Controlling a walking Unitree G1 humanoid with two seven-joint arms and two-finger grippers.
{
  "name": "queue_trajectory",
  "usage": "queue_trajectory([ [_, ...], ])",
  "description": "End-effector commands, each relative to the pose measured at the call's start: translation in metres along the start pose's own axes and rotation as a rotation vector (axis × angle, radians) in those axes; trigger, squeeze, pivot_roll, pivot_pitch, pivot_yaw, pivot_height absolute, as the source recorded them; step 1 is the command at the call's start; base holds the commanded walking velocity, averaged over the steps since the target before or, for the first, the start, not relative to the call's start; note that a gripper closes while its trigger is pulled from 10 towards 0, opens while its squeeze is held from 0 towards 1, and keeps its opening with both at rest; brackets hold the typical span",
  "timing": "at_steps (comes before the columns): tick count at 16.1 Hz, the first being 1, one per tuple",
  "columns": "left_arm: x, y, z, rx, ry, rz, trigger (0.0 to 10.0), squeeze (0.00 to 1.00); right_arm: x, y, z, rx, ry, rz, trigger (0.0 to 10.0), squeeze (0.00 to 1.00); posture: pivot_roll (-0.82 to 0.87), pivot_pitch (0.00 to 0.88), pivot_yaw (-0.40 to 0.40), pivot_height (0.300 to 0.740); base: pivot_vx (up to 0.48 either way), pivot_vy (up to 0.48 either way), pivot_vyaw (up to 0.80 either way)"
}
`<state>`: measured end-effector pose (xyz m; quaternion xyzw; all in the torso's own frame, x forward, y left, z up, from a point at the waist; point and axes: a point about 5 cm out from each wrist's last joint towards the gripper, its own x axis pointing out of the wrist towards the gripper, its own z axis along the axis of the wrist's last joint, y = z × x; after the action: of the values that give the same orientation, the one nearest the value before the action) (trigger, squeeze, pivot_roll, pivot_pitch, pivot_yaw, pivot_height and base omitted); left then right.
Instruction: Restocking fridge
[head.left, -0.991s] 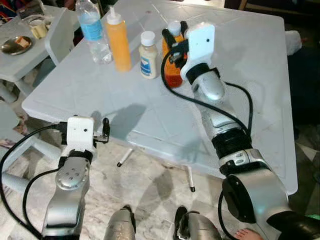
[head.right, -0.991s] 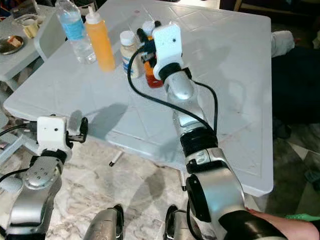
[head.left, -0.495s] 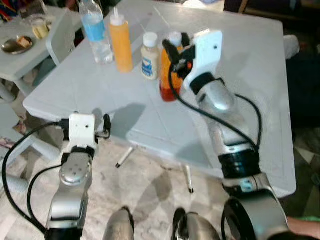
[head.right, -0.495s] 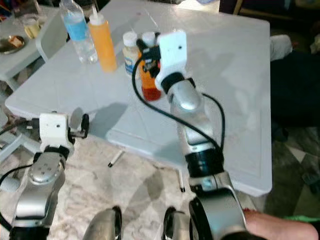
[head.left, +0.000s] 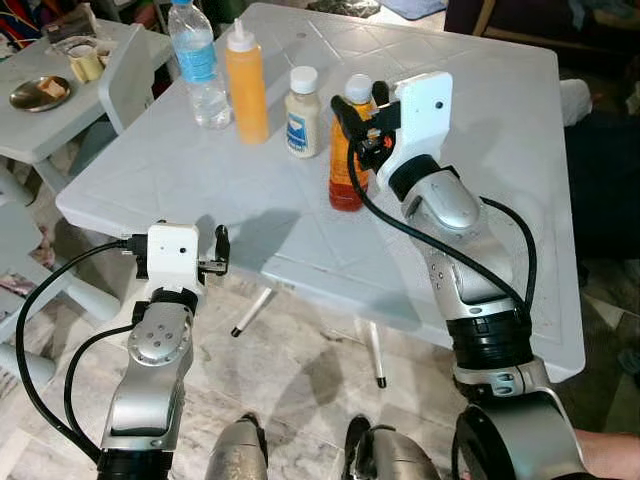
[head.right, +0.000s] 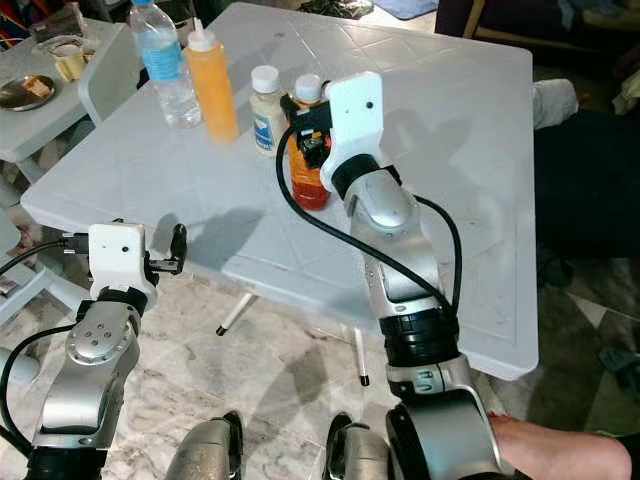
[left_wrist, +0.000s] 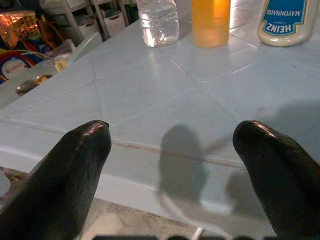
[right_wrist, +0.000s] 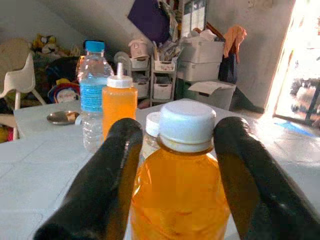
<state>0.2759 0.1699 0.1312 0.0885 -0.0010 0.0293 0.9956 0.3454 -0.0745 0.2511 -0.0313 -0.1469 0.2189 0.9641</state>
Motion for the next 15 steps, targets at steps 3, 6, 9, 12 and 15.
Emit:
queue_trajectory([
  [3,-0.003,0.003,-0.004,0.008,0.013,0.015,10.0,0.0,0.007,0.0,0.003,-0.03,-0.01,0.029,10.0,0.67,0.08,0.101,-0.004,0.74,0.0,0.0,0.0],
  [6,-0.004,0.005,-0.003,0.011,0.012,0.014,10.0,0.0,0.011,-0.005,0.001,-0.048,-0.007,0.01,10.0,0.0,0.09,0.105,0.002,0.74,0.0,0.0,0.0],
  [9,-0.006,0.006,-0.004,0.018,0.015,0.009,10.0,0.0,0.012,-0.012,-0.001,-0.083,-0.016,-0.039,10.0,0.0,0.1,0.11,0.01,0.74,0.0,0.0,0.0],
  [12,-0.006,0.006,-0.004,0.021,0.018,0.004,10.0,0.0,0.012,-0.017,-0.004,-0.09,-0.021,-0.056,10.0,0.0,0.1,0.115,0.016,0.74,0.0,0.0,0.0],
  [15,-0.006,0.006,-0.004,0.026,0.021,-0.005,10.0,0.0,0.02,-0.027,-0.006,-0.062,-0.019,-0.084,10.0,0.0,0.11,0.12,0.024,0.74,0.0,0.0,0.0],
])
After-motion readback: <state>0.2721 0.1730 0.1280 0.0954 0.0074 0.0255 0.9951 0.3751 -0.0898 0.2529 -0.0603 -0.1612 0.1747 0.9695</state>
